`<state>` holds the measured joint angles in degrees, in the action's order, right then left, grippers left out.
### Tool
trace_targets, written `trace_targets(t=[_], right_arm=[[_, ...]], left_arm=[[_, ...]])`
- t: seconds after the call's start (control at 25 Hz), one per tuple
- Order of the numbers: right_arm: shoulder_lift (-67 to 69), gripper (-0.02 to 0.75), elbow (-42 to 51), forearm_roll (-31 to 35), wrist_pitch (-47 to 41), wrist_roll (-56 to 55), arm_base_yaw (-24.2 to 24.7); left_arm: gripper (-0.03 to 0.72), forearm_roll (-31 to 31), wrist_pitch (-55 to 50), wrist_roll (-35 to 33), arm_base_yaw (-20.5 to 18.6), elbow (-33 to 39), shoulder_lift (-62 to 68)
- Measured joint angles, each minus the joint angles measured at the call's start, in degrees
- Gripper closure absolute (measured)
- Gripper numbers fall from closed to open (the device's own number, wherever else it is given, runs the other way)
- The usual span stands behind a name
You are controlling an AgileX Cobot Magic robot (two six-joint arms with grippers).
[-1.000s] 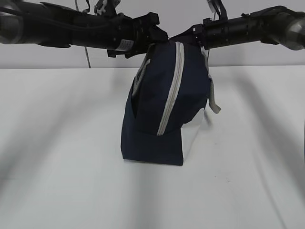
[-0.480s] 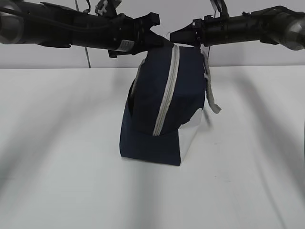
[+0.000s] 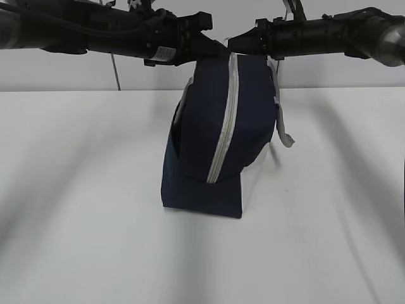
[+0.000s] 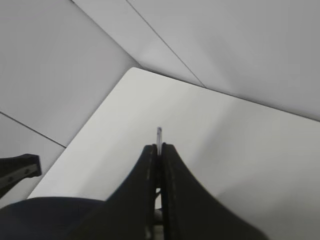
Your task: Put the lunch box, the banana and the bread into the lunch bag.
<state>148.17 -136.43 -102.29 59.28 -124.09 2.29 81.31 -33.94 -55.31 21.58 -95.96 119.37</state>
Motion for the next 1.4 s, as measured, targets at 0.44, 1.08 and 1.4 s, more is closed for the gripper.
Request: trace_targets(t=[0.44, 1.08, 1.4], right_arm=[[0.00, 0.754, 0.00, -4.65, -2.82, -5.32, 0.00], [3.84, 0.754, 0.00, -4.39, -2.95, -7.19, 0.00], [5.30, 0.754, 0.00, -1.91, -2.63, -6.50, 0.00]], left_arm=[[0.665, -1.48, -4.68, -0.55, 0.00, 0.00, -0.67], [0.665, -1.81, -6.10, -1.41, -0.10, 0.00, -0.78], [0.666, -2.22, -7.03, -1.49, -0.17, 0.00, -0.78]])
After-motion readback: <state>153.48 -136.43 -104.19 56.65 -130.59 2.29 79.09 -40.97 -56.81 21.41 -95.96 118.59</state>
